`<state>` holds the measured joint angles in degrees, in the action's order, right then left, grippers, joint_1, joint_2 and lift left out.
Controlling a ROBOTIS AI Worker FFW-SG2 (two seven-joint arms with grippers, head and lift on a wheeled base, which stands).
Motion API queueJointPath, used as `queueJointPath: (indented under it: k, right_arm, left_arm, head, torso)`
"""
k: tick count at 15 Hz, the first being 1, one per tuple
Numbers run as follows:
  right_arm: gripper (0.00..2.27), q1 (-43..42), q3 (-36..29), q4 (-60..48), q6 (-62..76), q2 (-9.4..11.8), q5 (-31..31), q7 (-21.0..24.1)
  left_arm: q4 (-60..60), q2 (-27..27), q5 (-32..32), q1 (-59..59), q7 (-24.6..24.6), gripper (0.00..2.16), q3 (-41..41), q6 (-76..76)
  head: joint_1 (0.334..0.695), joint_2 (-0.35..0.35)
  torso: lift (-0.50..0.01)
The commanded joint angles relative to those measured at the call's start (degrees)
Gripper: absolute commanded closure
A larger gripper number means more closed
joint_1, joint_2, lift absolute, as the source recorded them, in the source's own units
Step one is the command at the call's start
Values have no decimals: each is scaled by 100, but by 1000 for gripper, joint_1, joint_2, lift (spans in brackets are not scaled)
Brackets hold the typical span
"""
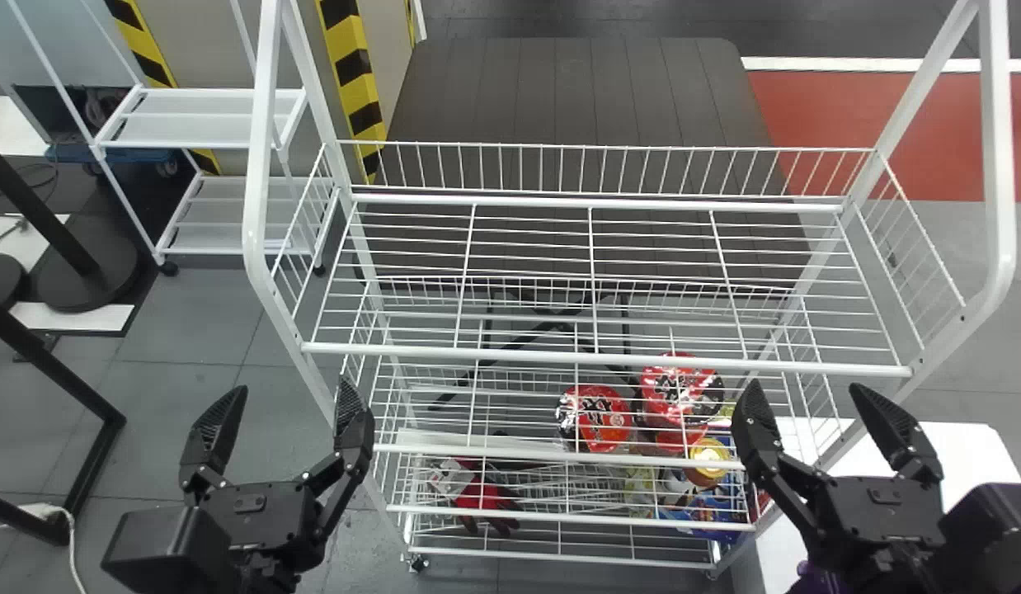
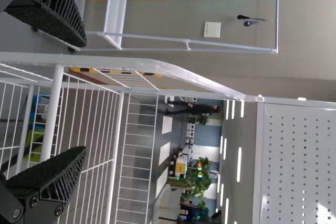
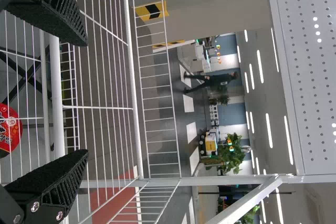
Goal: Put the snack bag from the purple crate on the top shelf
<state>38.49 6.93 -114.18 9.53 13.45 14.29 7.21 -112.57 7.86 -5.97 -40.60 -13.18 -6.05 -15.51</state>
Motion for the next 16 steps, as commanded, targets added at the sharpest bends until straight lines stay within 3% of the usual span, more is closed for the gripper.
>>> queueJointPath:
  k: [1, 16]
  right_arm:
    - [76, 1, -7, -7, 0, 0, 3, 0]
    - [53, 1, 2, -16, 0, -9, -14, 0]
  left_arm:
    - [-2, 5, 0, 0, 0, 117, -1, 0]
    - [7, 5, 0, 0, -18, 117, -10, 0]
  head:
    - [695, 30]
    - [695, 29]
  torso:
    - [0]
    - [0]
